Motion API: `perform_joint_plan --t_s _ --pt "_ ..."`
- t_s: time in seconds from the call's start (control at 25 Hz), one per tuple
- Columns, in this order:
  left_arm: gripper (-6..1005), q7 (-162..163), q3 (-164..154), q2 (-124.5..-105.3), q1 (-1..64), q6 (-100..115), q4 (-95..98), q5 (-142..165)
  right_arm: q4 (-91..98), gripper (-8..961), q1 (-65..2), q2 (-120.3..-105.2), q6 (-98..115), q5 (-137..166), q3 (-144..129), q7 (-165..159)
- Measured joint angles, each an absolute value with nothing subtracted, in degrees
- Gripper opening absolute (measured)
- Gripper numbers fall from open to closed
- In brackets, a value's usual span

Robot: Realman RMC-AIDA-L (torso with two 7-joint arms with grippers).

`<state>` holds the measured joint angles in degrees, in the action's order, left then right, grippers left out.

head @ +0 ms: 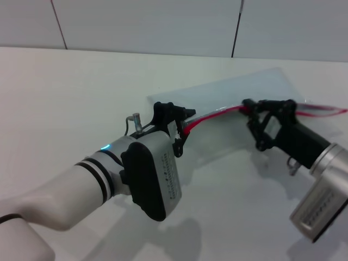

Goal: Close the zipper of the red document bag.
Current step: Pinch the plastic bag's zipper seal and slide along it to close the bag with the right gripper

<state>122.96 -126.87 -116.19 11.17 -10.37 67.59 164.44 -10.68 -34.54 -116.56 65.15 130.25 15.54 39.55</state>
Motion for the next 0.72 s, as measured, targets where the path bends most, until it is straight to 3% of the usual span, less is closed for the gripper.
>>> perform_joint_plan --t_s 0.72 --pt "54 123.31 -130.17 -116.19 9.90 -10.41 66.86 163.78 -1.60 109 -32.05 -116.67 64.02 102.82 15.54 43.79"
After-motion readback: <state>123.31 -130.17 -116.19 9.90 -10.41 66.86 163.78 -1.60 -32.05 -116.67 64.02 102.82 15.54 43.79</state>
